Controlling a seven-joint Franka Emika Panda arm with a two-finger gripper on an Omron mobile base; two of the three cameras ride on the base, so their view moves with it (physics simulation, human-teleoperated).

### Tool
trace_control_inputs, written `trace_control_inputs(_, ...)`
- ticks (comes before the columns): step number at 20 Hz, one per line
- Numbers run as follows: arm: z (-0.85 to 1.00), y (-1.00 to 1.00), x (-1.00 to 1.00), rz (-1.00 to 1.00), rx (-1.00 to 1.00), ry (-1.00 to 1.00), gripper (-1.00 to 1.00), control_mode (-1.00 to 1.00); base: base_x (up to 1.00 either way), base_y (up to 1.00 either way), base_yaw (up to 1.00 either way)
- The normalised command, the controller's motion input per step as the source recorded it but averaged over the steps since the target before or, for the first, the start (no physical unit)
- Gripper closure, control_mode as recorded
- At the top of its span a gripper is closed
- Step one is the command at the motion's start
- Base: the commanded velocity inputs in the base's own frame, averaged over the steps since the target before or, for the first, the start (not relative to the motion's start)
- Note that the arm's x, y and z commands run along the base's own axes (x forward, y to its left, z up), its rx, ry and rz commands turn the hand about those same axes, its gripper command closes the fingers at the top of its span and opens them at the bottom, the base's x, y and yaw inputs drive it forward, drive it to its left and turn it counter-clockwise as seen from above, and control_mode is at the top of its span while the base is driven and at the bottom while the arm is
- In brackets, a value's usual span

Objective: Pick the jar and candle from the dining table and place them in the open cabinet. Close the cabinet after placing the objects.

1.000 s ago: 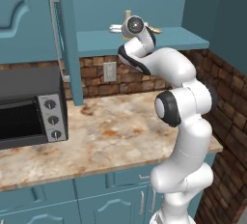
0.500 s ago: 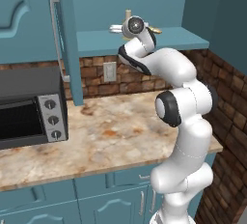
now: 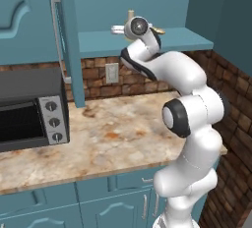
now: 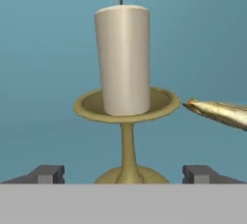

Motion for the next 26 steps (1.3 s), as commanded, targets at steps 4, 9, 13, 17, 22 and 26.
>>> trace_control_inputs(4, 0.14, 0.00, -0.58, 0.00, 0.01, -0.01, -1.00, -1.00, 0.00, 0.00, 0.00)
trace_control_inputs(9, 0.16, 0.00, -0.71, 0.00, 0.01, -0.01, -1.00, -1.00, 0.00, 0.00, 0.00)
trace_control_inputs(13, 0.18, -0.04, -0.79, 0.00, 0.05, 0.03, -1.00, -1.00, 0.00, 0.00, 0.00)
trace_control_inputs(17, 0.22, -0.04, -0.94, 0.00, 0.06, 0.00, -1.00, -1.00, 0.00, 0.00, 0.00)
trace_control_inputs(22, 0.31, -0.07, -0.99, 0.00, 0.05, 0.00, -1.00, -1.00, 0.00, 0.00, 0.00)
trace_control_inputs(26, 0.36, -0.14, -1.00, 0.01, 0.03, 0.03, -1.00, -1.00, 0.00, 0.00, 0.00)
